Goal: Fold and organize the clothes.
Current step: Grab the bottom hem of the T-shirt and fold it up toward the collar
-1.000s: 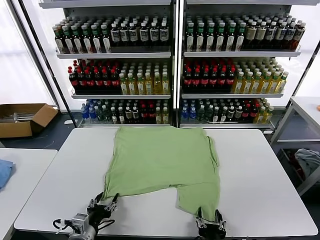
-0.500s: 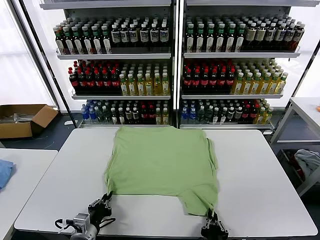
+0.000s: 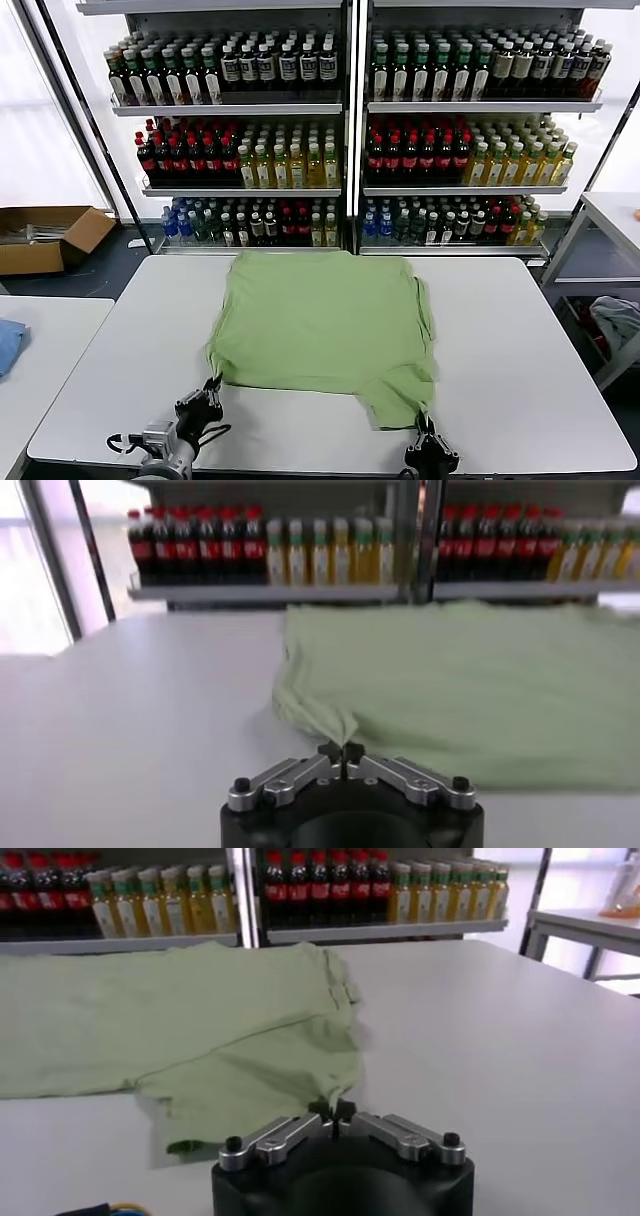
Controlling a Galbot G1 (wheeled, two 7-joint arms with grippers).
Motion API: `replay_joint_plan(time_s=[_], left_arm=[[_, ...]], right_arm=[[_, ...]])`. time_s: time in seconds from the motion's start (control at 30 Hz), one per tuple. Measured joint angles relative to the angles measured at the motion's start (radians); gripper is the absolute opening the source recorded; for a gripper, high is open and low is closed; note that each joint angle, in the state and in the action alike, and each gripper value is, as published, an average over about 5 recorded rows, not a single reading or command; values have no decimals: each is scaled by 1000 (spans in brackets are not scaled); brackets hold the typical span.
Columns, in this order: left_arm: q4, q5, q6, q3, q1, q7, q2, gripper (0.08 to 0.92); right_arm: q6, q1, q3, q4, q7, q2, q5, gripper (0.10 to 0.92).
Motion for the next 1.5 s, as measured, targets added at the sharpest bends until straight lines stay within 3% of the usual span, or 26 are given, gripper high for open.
replay_joint_plan(time_s=[0.27,0.5,1.13,1.5], left_arm=[[-46,-58,-56,-6,-30,-2,4,84],[-15,-101,-66,3,-91,-10,18,84],[318,-174,-65,74,-415,-33,35,84],[456,-179,-56,107,-512,-32,47,84]], right_arm=[[19,86,15,17,-47,8,-44,112],[-3,213,37,-51,-87,0,-27,112],[-69,580,15,-418,-172,-13,49,112],[-95,729,-3,-585,-200,3,69,118]])
